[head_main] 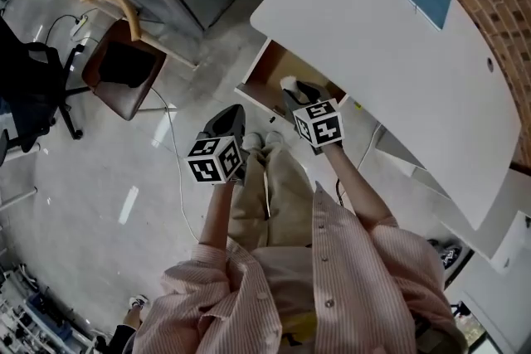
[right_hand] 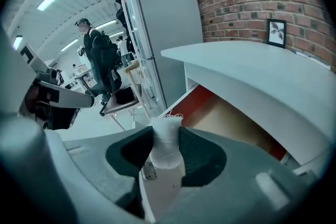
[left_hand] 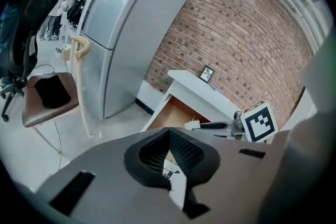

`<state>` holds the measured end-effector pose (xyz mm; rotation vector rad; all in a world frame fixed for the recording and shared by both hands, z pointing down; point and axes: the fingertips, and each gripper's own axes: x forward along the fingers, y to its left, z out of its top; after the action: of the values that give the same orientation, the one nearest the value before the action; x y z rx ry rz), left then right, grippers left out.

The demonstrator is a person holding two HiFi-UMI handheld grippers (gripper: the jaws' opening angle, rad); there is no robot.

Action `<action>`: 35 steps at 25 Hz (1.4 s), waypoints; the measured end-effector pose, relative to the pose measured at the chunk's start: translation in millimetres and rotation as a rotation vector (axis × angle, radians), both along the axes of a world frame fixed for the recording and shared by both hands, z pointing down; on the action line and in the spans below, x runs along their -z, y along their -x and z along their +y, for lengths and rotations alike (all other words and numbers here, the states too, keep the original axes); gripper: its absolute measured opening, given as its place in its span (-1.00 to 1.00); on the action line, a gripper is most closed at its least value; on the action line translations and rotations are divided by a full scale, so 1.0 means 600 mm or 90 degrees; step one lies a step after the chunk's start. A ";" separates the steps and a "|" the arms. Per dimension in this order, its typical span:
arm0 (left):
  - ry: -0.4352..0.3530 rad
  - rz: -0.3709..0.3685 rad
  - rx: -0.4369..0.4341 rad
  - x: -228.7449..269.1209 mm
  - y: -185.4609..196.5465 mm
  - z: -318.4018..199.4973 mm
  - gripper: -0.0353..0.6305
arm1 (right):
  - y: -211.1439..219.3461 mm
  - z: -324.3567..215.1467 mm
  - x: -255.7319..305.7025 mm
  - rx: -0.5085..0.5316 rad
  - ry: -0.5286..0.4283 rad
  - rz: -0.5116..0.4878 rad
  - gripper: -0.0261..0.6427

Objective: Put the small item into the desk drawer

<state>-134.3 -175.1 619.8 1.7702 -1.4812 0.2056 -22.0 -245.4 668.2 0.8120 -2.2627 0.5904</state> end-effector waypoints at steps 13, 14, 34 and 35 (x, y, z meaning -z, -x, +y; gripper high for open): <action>0.001 0.025 -0.017 -0.099 -0.017 -0.043 -0.90 | 0.013 -0.033 -0.168 0.077 0.046 0.090 -0.46; 0.001 0.027 -0.020 -0.103 -0.019 -0.045 -0.90 | 0.012 -0.034 -0.180 0.080 0.053 0.097 -0.46; 0.011 0.032 -0.017 -0.143 -0.018 -0.069 -0.90 | 0.014 -0.023 -0.294 0.112 0.123 0.171 -0.46; 0.012 0.032 -0.016 -0.143 -0.017 -0.069 -0.90 | 0.014 -0.022 -0.298 0.115 0.125 0.174 -0.45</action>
<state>-124.0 -216.4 705.8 1.7674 -1.4184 0.1857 -30.5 -258.3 846.8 0.5479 -1.9682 0.5690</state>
